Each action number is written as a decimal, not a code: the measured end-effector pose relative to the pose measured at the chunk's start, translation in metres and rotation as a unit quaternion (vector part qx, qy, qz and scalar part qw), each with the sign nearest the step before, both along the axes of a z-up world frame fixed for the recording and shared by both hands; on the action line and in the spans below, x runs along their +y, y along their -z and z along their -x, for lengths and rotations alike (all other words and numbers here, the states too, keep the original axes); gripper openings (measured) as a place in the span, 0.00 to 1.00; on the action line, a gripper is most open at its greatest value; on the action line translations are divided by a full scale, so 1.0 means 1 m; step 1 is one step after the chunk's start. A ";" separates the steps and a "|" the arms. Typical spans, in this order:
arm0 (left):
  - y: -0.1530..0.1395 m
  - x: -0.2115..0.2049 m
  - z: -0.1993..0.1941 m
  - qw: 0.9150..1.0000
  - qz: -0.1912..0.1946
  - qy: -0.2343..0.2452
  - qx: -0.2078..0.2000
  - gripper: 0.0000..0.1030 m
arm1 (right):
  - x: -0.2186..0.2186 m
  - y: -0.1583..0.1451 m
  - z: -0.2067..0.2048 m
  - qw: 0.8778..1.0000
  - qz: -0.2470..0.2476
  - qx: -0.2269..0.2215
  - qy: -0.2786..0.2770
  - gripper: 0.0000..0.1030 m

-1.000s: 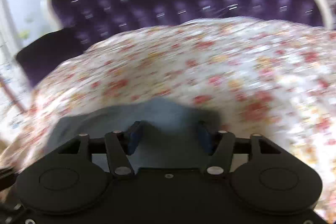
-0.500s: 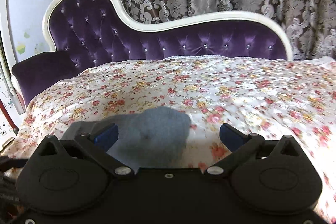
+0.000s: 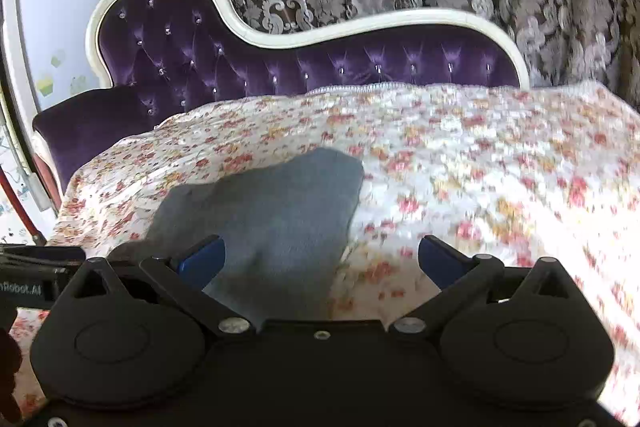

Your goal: Fold small clothes

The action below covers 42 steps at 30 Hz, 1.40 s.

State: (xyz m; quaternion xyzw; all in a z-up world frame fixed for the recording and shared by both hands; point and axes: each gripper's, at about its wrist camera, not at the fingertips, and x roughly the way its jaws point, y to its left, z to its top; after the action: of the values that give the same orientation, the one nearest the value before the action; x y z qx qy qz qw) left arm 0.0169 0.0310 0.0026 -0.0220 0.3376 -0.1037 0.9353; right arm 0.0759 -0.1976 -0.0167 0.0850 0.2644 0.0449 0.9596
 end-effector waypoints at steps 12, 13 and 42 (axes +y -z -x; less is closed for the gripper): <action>0.000 -0.023 0.013 0.992 -0.114 -0.060 0.017 0.99 | 0.007 -0.005 0.030 1.000 -0.013 0.010 0.001 0.99; -0.001 -0.024 0.015 0.992 -0.112 -0.061 0.016 0.99 | 0.008 -0.006 0.031 1.000 -0.011 0.010 0.003 0.99; -0.006 -0.018 0.039 0.994 -0.080 -0.067 0.014 0.99 | 0.031 -0.015 0.056 0.999 0.018 0.042 0.021 0.99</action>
State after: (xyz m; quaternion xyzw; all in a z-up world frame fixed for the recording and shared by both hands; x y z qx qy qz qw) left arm -0.0221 0.0132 0.0086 0.0287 0.3561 -0.0135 0.9339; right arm 0.0199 -0.1667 -0.0015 0.0752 0.3038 0.0167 0.9496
